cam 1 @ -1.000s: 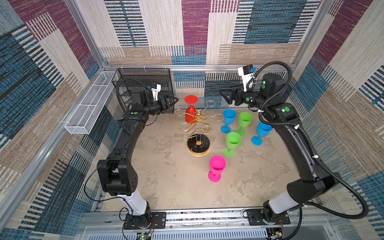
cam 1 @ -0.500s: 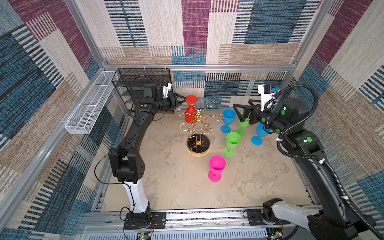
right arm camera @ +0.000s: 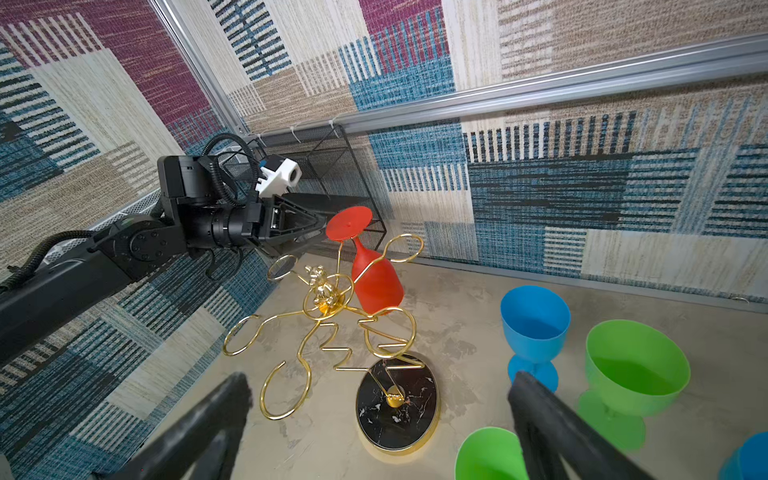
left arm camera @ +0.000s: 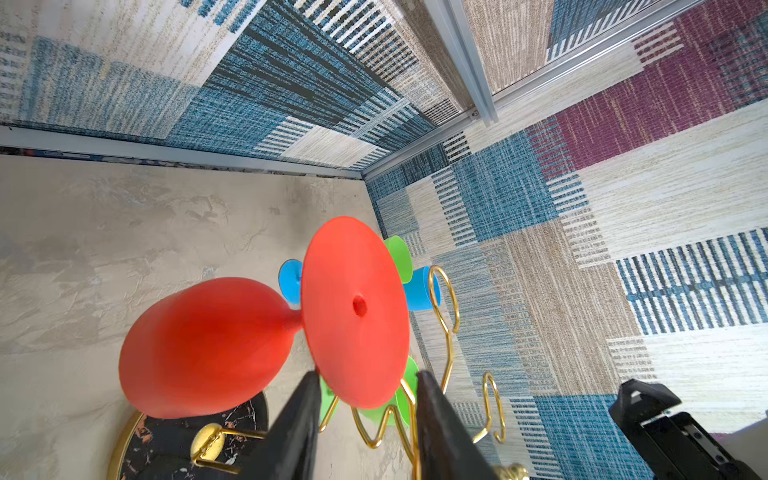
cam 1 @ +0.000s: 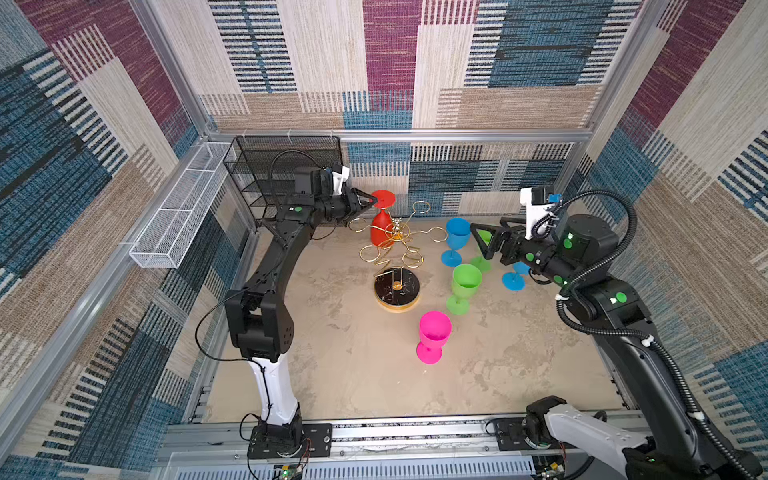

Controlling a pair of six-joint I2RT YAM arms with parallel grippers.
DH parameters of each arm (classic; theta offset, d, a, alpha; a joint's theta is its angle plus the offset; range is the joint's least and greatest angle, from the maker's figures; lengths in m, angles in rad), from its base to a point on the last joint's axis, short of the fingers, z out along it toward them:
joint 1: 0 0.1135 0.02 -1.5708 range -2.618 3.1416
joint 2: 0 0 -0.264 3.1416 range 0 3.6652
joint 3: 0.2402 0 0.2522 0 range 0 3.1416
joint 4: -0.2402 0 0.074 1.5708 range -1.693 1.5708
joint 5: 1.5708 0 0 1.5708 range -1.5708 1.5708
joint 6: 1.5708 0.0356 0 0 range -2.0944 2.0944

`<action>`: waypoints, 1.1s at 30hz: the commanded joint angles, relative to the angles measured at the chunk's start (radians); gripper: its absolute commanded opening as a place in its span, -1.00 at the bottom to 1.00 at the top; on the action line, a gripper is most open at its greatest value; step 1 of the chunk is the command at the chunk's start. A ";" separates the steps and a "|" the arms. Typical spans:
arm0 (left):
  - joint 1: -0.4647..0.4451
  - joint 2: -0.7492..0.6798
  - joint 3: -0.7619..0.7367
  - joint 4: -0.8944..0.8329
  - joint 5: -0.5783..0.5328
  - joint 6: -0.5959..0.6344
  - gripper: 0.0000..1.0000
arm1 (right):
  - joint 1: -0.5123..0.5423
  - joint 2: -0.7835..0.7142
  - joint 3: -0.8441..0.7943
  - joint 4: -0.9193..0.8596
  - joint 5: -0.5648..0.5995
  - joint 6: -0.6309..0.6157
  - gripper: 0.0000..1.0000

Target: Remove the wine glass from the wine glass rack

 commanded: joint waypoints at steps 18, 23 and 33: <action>-0.001 -0.014 -0.004 0.028 0.026 -0.031 -0.62 | 0.000 -0.020 -0.039 0.031 -0.007 0.020 0.99; -0.001 -0.009 0.002 0.013 0.022 -0.028 -0.13 | 0.001 -0.026 -0.042 0.027 -0.005 0.019 0.98; -0.004 0.025 0.049 0.003 0.004 -0.032 -0.01 | -0.001 -0.029 -0.038 0.019 0.000 0.019 0.98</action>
